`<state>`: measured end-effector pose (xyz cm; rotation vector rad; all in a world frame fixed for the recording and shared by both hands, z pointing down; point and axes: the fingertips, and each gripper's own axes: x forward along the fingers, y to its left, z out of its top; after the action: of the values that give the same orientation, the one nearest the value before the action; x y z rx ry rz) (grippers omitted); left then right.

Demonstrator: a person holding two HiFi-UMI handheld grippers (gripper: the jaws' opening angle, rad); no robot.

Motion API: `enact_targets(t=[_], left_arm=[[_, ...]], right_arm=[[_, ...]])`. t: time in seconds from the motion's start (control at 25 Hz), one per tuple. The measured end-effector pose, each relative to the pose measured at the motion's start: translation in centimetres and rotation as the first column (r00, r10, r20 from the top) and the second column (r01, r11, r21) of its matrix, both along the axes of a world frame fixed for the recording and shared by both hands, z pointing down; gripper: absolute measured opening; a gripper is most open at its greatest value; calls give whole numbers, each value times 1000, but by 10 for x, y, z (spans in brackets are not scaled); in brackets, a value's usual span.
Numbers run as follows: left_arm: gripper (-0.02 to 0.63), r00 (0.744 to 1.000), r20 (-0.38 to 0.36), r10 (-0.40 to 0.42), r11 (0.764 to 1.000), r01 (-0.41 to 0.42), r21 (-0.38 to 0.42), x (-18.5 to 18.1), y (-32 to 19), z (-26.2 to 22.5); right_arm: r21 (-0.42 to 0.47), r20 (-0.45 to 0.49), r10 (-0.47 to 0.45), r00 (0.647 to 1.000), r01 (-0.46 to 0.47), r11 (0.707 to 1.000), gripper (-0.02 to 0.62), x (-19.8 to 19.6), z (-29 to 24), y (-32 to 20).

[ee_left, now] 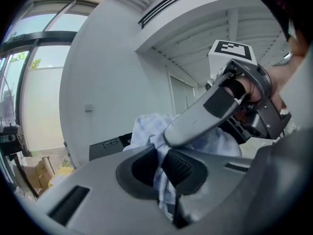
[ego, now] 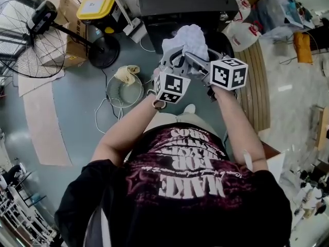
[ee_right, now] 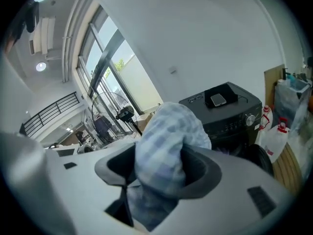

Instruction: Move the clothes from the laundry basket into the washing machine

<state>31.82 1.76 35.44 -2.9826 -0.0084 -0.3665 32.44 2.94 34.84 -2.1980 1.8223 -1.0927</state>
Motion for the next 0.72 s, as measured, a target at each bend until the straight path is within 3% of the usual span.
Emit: enact_targets(t=[0.04,0.08,0.24,0.52,0.72], left_arm=[[14,1000,6,15,1000,-15,8,2,7,2],[15,999,13,33,999,-34,16,4,14,4],[15,997,50,65,998,-66,18,13,33,14],[19,995,85,43,992,-32,-123,23,53,25],[49,993,113,38,990,-22,-140,19,67,34]], right_arm=[[-6,-13,-3,1000,3,1000,235,5,2,7],[-12,-23,-12,1000,12,1000,222,9,4,14],[-34,-40,-68,997,67,997,206,19,12,32],[-19,-53,-81,995,80,997,184,37,24,54],[2,-12,-81,997,81,997,178,47,36,67]])
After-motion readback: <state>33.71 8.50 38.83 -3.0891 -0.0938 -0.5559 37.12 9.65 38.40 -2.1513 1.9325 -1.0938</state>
